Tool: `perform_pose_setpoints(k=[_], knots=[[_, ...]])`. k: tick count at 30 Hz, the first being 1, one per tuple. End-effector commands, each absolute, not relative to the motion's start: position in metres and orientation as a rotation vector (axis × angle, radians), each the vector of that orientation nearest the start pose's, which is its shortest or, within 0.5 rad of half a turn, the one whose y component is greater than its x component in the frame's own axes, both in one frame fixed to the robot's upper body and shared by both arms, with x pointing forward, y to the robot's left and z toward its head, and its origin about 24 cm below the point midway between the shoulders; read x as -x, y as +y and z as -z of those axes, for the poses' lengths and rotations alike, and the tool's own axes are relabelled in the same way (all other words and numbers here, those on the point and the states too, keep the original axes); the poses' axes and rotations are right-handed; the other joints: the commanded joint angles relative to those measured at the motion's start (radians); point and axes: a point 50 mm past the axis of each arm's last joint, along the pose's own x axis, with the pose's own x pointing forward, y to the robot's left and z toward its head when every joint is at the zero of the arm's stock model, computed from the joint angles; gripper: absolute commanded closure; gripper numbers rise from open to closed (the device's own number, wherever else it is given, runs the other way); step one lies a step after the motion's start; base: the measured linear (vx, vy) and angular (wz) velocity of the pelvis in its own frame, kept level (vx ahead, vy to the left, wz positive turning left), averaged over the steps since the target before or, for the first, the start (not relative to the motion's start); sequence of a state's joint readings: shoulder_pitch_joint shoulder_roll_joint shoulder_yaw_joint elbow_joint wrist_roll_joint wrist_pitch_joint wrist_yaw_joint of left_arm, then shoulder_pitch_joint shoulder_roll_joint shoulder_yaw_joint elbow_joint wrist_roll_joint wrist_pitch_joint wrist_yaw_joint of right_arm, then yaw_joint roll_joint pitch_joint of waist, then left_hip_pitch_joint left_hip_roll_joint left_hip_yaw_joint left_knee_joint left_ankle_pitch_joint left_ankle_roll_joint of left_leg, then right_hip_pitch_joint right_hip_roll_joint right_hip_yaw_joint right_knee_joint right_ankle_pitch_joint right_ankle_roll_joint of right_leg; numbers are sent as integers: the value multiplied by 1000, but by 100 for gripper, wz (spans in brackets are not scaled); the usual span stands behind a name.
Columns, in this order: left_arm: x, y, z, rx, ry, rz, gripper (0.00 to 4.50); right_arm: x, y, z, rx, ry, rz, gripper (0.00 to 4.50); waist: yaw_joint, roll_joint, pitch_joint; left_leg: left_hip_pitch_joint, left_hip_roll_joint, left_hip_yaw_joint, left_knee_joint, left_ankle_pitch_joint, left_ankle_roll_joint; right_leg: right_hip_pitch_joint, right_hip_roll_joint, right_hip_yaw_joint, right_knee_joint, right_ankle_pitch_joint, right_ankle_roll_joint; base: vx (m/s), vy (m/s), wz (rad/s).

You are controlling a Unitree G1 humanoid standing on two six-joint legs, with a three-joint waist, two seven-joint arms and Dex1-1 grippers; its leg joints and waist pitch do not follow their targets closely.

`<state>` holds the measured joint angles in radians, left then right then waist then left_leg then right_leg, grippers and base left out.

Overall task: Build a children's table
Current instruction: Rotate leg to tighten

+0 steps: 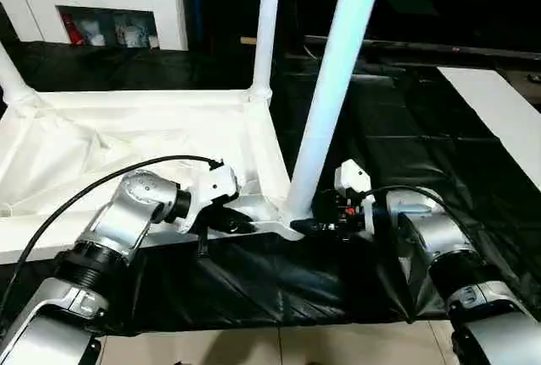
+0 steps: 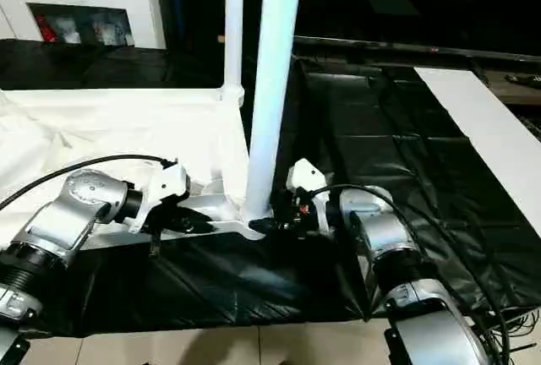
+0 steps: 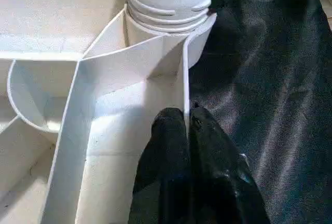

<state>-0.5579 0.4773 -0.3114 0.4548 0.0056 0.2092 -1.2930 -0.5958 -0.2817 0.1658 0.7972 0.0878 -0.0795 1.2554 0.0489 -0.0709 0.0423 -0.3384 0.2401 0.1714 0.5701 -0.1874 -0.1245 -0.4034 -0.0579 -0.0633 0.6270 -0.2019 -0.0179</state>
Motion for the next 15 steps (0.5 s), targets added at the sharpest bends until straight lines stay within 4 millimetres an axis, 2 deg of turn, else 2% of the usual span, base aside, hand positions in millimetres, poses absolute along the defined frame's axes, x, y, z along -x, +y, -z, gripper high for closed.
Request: perform_pose_setpoints(k=[1,5,8,9,11,12,15], knots=[[-303,149,-54,-449,576,1418,450,-320,-129,-45,222,275,-1343,108,3,8,-56,-5,-4,13,-52,-140,51,57,-63,47,-67,-87,-249,0,0,0],[-303,150,-54,-453,581,1418,450,-319,-129,-43,231,279,-1358,108,7,6,-56,-6,-5,14,-51,-129,54,58,-62,47,-65,-67,-250,0,0,0],[-304,152,-54,-457,584,1414,450,-319,-129,-43,234,282,-1367,108,9,7,-56,-5,-5,14,-52,-140,53,58,-63,47,-66,-85,-248,0,0,0],[-304,152,-54,-458,585,1414,450,-319,-129,-43,237,285,-1368,127,10,7,-56,-5,-5,14,-52,-140,52,57,-63,47,-67,-88,-247,0,0,0],[-304,153,-54,-460,586,1411,450,-319,-129,-43,233,284,-1368,127,10,7,-56,-5,-5,14,-52,-139,50,57,-62,47,-66,-88,-247,0,0,0],[-304,154,-54,-461,587,1410,450,-319,-129,-43,227,281,-1369,155,11,8,-56,-5,-5,14,-51,-135,50,58,-62,47,-65,-80,-247,0,0,0],[-305,154,-54,-463,586,1407,450,-319,-128,-43,229,270,-1368,165,11,6,-57,-6,-6,14,-51,-133,52,59,-62,47,-65,-78,-247,0,0,0]])
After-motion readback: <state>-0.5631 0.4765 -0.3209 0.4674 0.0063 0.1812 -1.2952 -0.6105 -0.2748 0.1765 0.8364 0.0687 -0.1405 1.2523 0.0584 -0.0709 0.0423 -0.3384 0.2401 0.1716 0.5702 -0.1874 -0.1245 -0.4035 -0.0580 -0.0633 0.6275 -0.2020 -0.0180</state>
